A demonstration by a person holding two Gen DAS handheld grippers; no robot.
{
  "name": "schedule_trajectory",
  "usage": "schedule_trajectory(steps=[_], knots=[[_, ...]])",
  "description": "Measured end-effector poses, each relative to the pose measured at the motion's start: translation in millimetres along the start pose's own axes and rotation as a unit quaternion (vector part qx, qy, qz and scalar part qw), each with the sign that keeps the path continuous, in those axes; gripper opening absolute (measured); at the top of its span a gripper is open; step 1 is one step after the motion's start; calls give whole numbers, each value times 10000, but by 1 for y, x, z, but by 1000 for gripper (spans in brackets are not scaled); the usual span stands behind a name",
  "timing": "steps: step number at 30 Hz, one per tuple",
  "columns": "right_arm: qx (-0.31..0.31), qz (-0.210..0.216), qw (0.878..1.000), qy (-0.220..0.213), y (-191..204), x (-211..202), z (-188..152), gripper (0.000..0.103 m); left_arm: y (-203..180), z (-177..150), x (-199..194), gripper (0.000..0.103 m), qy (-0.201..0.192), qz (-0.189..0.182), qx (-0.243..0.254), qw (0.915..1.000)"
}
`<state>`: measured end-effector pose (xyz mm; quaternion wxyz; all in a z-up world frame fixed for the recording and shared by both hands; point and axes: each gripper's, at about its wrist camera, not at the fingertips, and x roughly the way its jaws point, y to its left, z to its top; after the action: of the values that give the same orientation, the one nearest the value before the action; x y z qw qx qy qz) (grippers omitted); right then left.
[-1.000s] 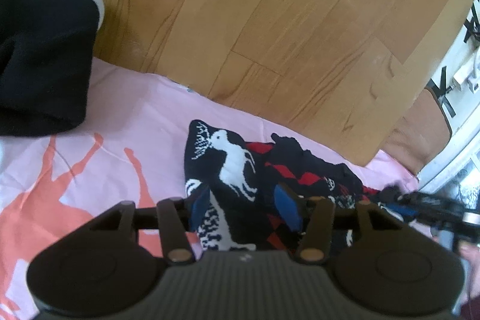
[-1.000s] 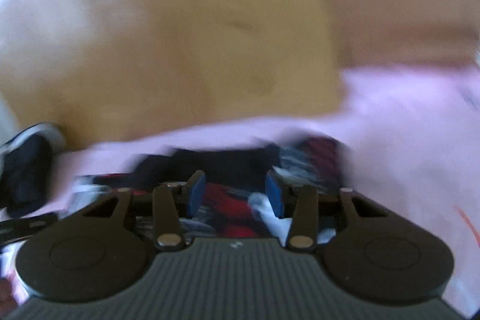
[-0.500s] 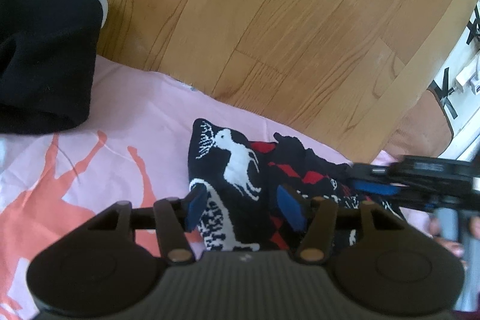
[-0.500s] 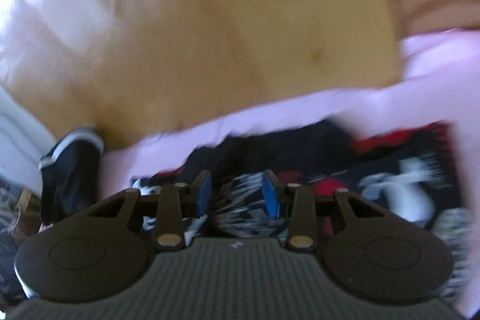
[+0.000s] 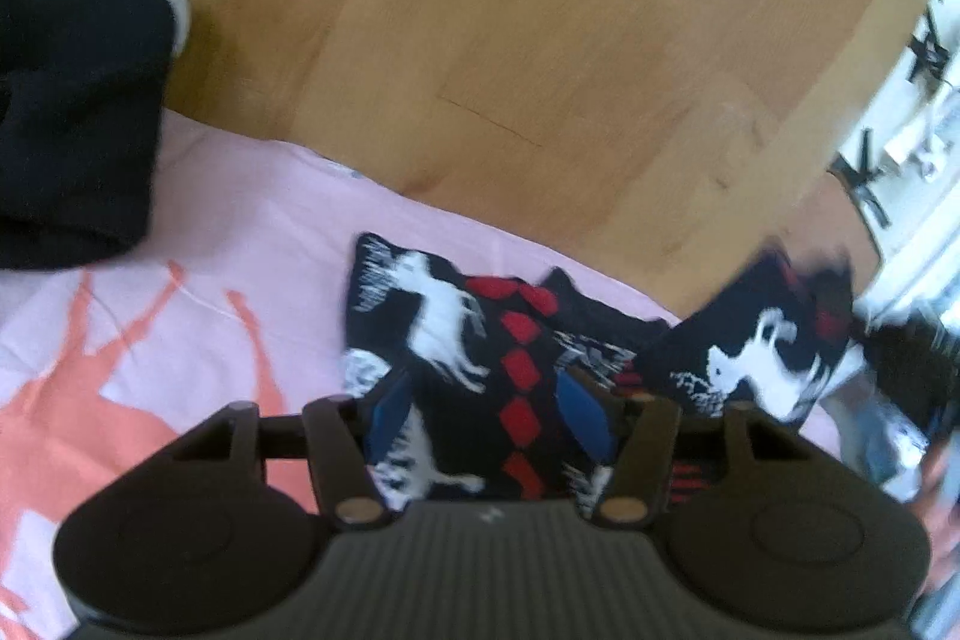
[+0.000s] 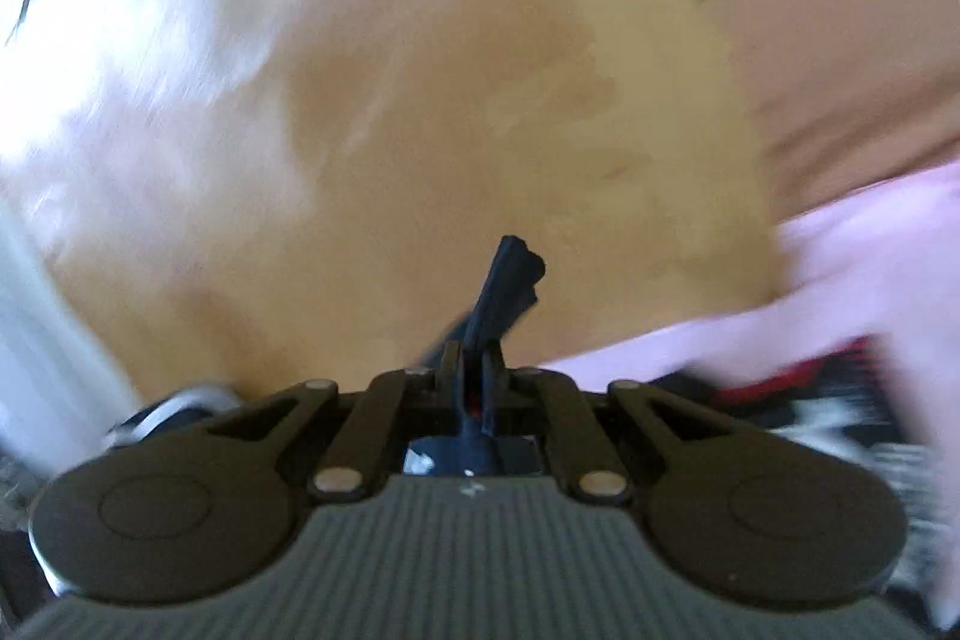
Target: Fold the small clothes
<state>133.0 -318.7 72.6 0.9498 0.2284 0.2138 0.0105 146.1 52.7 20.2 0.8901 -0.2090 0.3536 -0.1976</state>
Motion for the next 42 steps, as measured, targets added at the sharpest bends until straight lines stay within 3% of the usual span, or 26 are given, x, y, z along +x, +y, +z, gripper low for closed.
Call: schedule_trajectory(steps=[2,4,5,6,9,11,14,15,16,18,19,20,22,24,26,29,31,32,36,39,42], knots=[[17,-656,9978,-133,-25,-21,-25,20,-8,-3,1,61,59,-182,113,9998],[58,-967,9935,598,-53,-21,-51,45,-21,-9,5,70,122,-303,308,9990],[204,-990,9908,897,-68,-22,-61,43,-28,-12,8,73,170,-330,396,9985],[461,-940,9902,923,-85,-31,-70,43,-35,-15,12,79,244,-358,484,9979],[805,-720,9926,552,-110,-65,-69,44,-54,-20,29,81,527,-424,634,9957],[631,-880,9940,121,-112,-80,-62,55,-68,-21,41,81,666,-416,755,9940],[605,-1088,9920,-199,-129,-85,-50,56,-93,-27,65,61,839,-350,1067,9901],[690,-1077,9916,-195,-134,-81,-48,56,-99,-29,72,41,923,-309,1157,9885],[732,-1064,9915,-162,-140,-76,-47,55,-105,-32,81,29,1003,-191,1276,9866],[646,-1098,9918,107,-145,-62,-45,46,-109,-35,86,21,885,-1,1466,9852],[595,-1074,9919,326,-144,-53,-45,30,-108,-34,82,17,841,-23,1431,9861],[557,-1022,9915,576,-144,-42,-48,22,-105,-33,76,10,764,-44,1393,9873],[240,-1097,9907,762,-137,-34,-56,20,-97,-31,60,10,467,-4,1366,9895],[-299,-1263,9886,765,-132,-32,-62,20,-88,-30,58,11,499,29,1201,9915],[-234,-1282,9890,697,-137,-33,-64,20,-84,-35,70,16,706,151,1141,9908],[-200,-1364,9886,603,-137,-33,-65,20,-90,-41,72,23,475,316,1324,9896],[-330,-1441,9875,540,-134,-36,-65,26,-93,-43,70,47,447,409,1436,9878],[-280,-1491,9872,501,-136,-37,-64,34,-93,-44,67,51,484,365,1450,9876],[38,-1273,9914,301,-137,-67,-63,37,-91,-53,44,80,316,560,1527,9862],[-395,-907,9949,193,-116,-82,-65,37,-89,-64,26,82,244,499,1402,9886],[-347,-128,9973,634,-106,-75,-69,36,-91,-77,10,82,169,459,1511,9873]])
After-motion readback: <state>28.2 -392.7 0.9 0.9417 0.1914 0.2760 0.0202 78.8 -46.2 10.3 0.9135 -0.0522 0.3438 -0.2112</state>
